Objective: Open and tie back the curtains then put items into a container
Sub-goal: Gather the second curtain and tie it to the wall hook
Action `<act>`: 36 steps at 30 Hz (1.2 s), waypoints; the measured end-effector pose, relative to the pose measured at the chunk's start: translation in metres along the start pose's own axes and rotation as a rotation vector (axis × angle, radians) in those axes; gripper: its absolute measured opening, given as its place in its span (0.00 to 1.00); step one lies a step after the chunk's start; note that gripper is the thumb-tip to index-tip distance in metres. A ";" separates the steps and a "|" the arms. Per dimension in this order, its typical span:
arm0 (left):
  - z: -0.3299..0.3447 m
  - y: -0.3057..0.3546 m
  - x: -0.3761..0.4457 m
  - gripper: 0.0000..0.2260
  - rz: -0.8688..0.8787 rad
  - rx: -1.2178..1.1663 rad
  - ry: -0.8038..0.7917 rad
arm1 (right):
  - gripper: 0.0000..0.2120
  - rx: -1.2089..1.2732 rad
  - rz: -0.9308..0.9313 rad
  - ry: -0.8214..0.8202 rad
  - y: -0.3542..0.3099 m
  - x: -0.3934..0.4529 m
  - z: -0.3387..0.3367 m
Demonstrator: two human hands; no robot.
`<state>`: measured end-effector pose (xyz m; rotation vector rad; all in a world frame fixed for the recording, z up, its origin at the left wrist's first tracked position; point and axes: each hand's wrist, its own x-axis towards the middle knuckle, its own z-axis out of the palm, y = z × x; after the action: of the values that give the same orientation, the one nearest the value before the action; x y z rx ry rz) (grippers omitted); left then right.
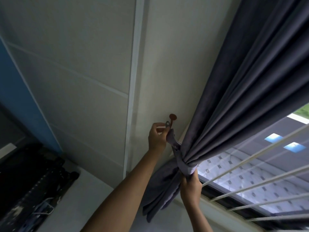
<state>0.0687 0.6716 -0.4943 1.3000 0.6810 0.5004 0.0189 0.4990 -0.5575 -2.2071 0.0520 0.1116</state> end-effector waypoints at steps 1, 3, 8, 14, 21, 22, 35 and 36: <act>0.000 -0.001 -0.001 0.11 0.034 0.008 0.011 | 0.13 -0.003 0.001 0.000 0.001 0.000 0.001; 0.001 -0.002 -0.001 0.13 0.107 0.041 0.014 | 0.13 -0.012 0.003 0.001 0.003 0.001 0.002; 0.004 -0.005 -0.001 0.08 0.255 0.175 0.013 | 0.16 -0.020 -0.025 0.006 0.005 0.003 0.000; 0.005 -0.014 -0.005 0.12 0.457 0.314 0.109 | 0.15 -0.022 -0.037 0.008 0.007 0.005 0.000; 0.004 -0.020 0.005 0.08 0.550 0.405 0.114 | 0.14 -0.039 -0.056 0.013 0.008 0.006 -0.001; 0.003 -0.021 0.007 0.08 0.560 0.421 0.102 | 0.15 -0.040 -0.061 0.012 0.008 0.006 -0.001; -0.011 -0.021 0.000 0.13 0.414 0.511 0.025 | 0.16 -0.024 -0.041 -0.023 0.017 0.016 -0.008; -0.013 -0.024 -0.009 0.11 0.386 0.504 0.057 | 0.17 -0.069 -0.014 0.067 0.019 0.012 -0.008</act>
<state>0.0524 0.6698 -0.5178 1.9170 0.6255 0.7072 0.0301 0.4813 -0.5686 -2.2799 0.0707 0.0316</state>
